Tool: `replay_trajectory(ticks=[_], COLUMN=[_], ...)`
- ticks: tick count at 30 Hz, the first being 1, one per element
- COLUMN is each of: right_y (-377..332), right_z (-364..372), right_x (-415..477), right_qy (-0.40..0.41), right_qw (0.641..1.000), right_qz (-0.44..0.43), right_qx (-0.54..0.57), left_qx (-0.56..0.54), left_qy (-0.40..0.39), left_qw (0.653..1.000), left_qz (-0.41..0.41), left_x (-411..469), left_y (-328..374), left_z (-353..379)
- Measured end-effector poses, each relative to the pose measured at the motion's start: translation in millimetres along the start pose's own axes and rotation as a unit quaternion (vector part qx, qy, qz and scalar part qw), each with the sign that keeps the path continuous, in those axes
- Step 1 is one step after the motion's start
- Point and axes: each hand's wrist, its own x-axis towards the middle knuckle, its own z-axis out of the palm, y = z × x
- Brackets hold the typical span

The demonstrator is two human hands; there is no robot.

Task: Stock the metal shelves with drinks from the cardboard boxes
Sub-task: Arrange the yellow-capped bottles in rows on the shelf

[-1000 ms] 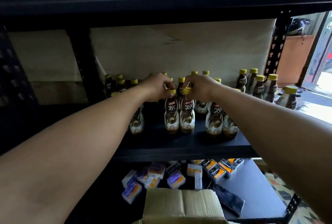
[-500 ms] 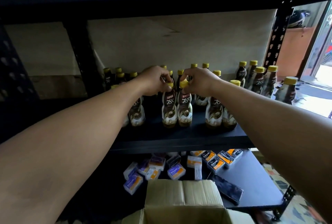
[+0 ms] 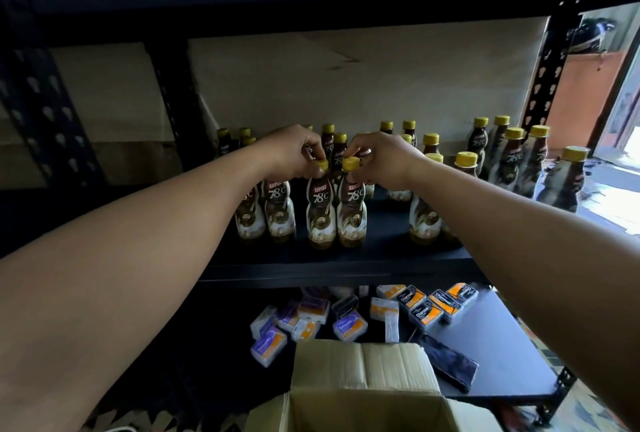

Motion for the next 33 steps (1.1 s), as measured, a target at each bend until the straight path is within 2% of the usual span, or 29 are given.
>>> replay_trajectory(ticks=[14,33], right_y=[-8,-9], right_z=[6,10], right_x=[-1,1], right_qy=[-0.011,-0.005], right_qw=[1.000,1.000], right_qz=[0.004,-0.015], right_qx=[0.025,0.004], left_qx=[-0.014,-0.024], left_qy=[-0.016,0.012], left_qw=[1.000,1.000], left_qz=[-0.001,0.008], left_x=[-9,-14], left_y=[-7,-10], left_z=[-7,-3])
